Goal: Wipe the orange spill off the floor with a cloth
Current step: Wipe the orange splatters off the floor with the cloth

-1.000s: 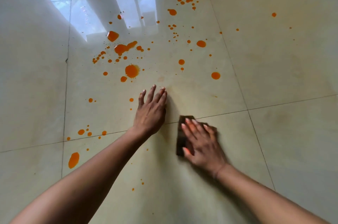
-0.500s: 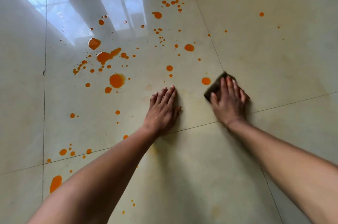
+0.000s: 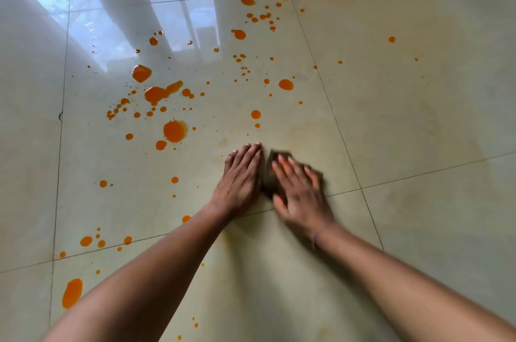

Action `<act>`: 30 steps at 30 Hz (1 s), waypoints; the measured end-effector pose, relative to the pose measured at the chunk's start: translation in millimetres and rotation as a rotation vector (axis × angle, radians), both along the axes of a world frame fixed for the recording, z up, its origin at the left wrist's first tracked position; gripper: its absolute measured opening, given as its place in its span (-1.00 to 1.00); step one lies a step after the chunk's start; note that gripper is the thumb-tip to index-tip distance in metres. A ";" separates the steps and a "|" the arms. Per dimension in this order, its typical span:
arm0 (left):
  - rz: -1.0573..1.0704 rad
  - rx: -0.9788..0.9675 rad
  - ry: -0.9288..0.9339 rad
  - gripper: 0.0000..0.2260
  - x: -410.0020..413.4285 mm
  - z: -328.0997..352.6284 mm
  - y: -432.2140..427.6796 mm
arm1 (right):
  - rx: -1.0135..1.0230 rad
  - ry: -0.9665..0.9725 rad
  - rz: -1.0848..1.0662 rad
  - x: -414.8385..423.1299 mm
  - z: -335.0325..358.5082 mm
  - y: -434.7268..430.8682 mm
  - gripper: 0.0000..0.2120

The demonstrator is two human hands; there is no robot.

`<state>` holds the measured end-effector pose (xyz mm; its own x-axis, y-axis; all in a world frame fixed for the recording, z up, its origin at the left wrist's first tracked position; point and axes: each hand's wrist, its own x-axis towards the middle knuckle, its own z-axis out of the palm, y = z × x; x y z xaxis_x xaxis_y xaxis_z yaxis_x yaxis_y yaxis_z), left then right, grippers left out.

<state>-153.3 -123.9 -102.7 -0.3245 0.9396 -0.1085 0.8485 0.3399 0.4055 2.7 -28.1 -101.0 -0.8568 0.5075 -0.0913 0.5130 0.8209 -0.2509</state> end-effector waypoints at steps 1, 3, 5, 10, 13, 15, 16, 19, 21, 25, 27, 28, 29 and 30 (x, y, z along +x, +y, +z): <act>0.016 0.019 -0.054 -0.45 -0.3 2.5 0.4 | 0.016 -0.013 0.109 27.3 2.0 -5.8 -0.31; 0.042 0.027 -0.125 -0.44 -1.9 8.3 -3.9 | 0.045 0.011 0.092 47.4 0.7 13.5 -0.29; 0.081 -0.012 -0.042 -0.45 -5.1 9.9 -10.0 | 0.036 -0.020 -0.164 11.9 1.2 29.0 -0.30; 0.088 -0.127 0.284 -0.52 -17.8 13.2 -54.5 | -0.030 -0.031 0.119 -10.6 6.5 -46.5 -0.28; 0.026 -0.164 0.304 -0.52 -21.4 15.4 -68.7 | 0.036 -0.020 0.228 48.3 5.7 -22.6 -0.25; 0.009 -0.200 0.304 -0.52 -21.3 15.0 -68.8 | 0.026 -0.048 -0.010 23.8 3.5 -4.4 -0.28; 0.007 -0.207 0.314 -0.52 -21.8 14.5 -67.2 | -0.002 -0.056 -0.115 -3.9 6.0 -6.6 -0.28; 0.066 -0.212 0.328 -0.54 -26.3 17.1 -79.2 | -0.014 -0.015 0.044 -33.7 4.3 -62.4 -0.28; 0.123 -0.204 0.325 -0.55 -29.2 22.9 -98.6 | -0.055 -0.062 0.304 7.8 12.4 -86.8 -0.27; 0.267 -0.247 0.299 -0.53 -27.3 31.2 -159.4 | 0.009 -0.069 0.285 7.7 8.4 -60.7 -0.28; 0.314 -0.293 0.310 -0.51 -25.8 29.3 -189.8 | -0.031 -0.042 0.097 -51.0 6.8 -79.9 -0.30; 0.336 -0.319 0.310 -0.51 -26.4 28.0 -201.8 | -0.020 0.005 0.107 -67.5 5.2 -103.6 -0.29; 0.362 -0.334 0.310 -0.51 -26.6 27.5 -213.6 | -0.028 0.014 0.192 -68.9 4.7 -130.8 -0.29; 0.369 -0.353 0.315 -0.51 -27.5 28.6 -221.0 | -0.050 -0.013 0.316 -55.7 4.3 -151.1 -0.29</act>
